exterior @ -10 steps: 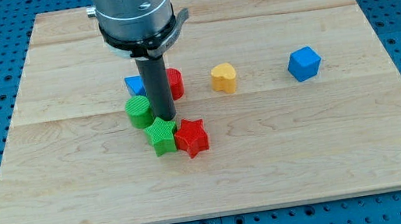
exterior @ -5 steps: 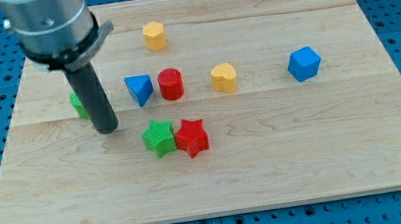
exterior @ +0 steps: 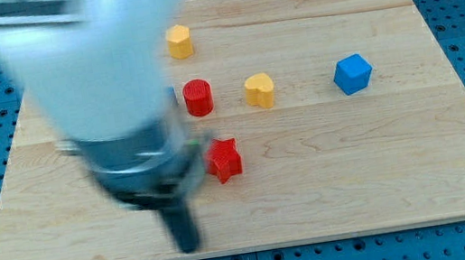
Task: Keep the red star at the left side of the green circle
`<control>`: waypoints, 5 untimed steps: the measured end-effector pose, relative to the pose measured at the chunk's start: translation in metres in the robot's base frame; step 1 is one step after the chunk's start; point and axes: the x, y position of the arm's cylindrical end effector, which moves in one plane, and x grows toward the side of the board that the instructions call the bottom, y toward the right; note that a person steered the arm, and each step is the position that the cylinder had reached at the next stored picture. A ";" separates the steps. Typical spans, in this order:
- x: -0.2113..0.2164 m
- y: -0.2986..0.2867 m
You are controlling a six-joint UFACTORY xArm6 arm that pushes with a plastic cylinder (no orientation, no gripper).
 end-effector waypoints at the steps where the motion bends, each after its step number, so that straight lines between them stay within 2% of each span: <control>1: -0.028 0.086; 2: -0.067 0.075; 3: -0.116 0.028; 5: -0.121 -0.066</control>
